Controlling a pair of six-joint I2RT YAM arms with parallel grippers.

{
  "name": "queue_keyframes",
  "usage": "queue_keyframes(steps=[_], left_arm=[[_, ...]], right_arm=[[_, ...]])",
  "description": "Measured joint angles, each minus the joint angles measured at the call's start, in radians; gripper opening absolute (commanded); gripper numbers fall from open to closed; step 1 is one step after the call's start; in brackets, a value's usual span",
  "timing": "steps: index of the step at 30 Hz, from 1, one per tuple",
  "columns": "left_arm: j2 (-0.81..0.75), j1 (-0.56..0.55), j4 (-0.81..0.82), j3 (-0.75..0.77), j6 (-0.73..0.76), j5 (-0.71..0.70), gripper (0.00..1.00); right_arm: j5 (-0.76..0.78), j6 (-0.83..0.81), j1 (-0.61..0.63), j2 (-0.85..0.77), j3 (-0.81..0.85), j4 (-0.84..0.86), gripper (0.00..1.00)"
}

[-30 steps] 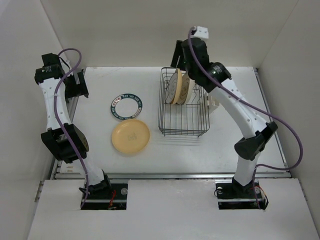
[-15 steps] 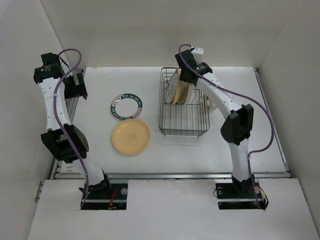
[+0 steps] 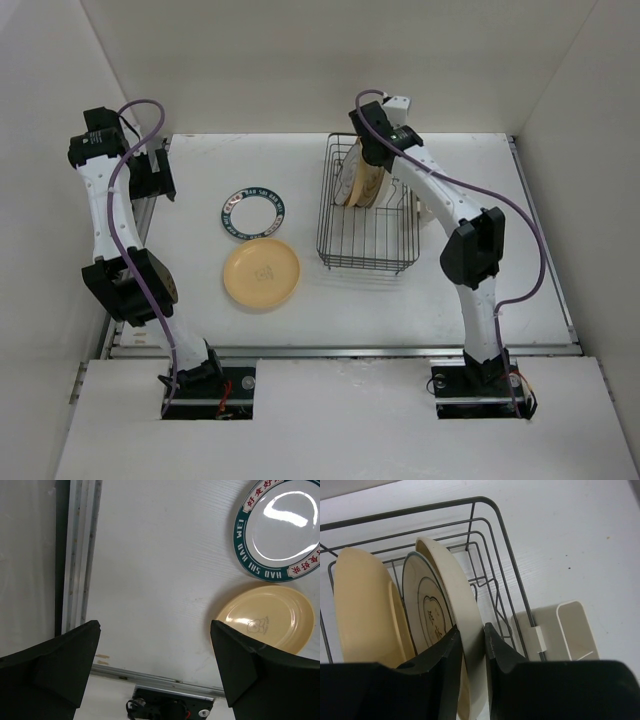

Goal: Unload the plates from the dish rack

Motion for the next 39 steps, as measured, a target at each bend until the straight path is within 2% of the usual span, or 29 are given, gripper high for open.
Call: queue_keyframes(steps=[8, 14, 20, 27, 34, 36, 39], left_arm=[[0.0, 0.0, 0.002, -0.006, 0.016, 0.027, 0.91], [0.0, -0.005, 0.007, -0.006, 0.042, 0.037, 0.89], [0.0, -0.006, 0.019, -0.012, 0.063, 0.041, 0.89], [0.0, -0.006, 0.03, -0.027, 0.08, 0.046, 0.89], [0.0, -0.006, 0.04, -0.051, 0.088, 0.051, 0.89], [0.0, -0.006, 0.039, -0.051, 0.089, 0.054, 0.89], [0.0, -0.006, 0.04, -0.051, 0.089, 0.06, 0.89]], right_arm=[[0.136, -0.08, 0.012, 0.0, 0.0, 0.004, 0.0], [0.264, -0.235, 0.012, 0.0, -0.005, 0.054, 0.0], [0.456, -0.459, 0.009, -0.03, -0.007, 0.266, 0.0], [0.55, -0.578, 0.0, -0.091, -0.005, 0.452, 0.0], [0.523, -0.618, 0.066, -0.2, -0.005, 0.509, 0.0], [0.462, -0.619, 0.121, -0.264, -0.036, 0.529, 0.0], [0.274, -0.599, 0.214, -0.37, -0.114, 0.533, 0.0]])
